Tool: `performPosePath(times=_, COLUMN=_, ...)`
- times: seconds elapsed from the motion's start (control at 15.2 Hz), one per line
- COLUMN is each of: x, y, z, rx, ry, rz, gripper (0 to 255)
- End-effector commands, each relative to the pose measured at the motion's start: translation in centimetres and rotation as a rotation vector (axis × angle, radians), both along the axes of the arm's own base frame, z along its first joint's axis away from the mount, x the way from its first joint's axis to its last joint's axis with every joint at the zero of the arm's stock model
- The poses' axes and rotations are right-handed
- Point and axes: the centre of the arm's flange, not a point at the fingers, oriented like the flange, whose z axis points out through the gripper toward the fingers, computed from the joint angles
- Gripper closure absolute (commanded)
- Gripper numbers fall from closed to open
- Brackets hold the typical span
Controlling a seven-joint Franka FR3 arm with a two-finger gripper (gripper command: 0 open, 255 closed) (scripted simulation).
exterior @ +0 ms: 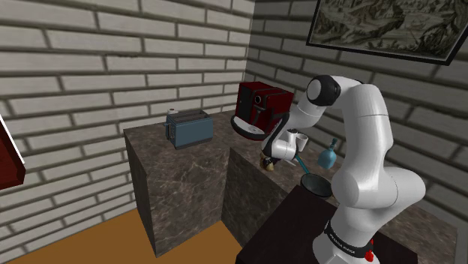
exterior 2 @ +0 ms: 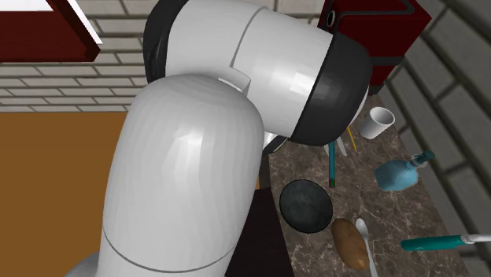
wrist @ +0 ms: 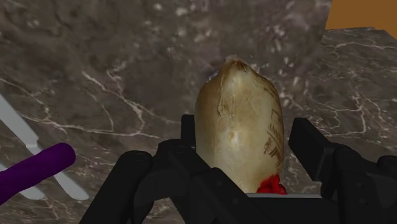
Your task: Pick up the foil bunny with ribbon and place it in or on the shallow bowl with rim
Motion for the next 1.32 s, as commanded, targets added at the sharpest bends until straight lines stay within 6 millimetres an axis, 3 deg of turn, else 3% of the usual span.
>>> performPosePath(times=0.0, x=0.0, y=0.0, z=0.8, rx=0.0, ry=0.0, rz=0.0, gripper=255)
performPosePath(times=1.25, x=0.0, y=0.0, z=10.9, rx=0.0, ry=0.0, rz=0.0, gripper=255)
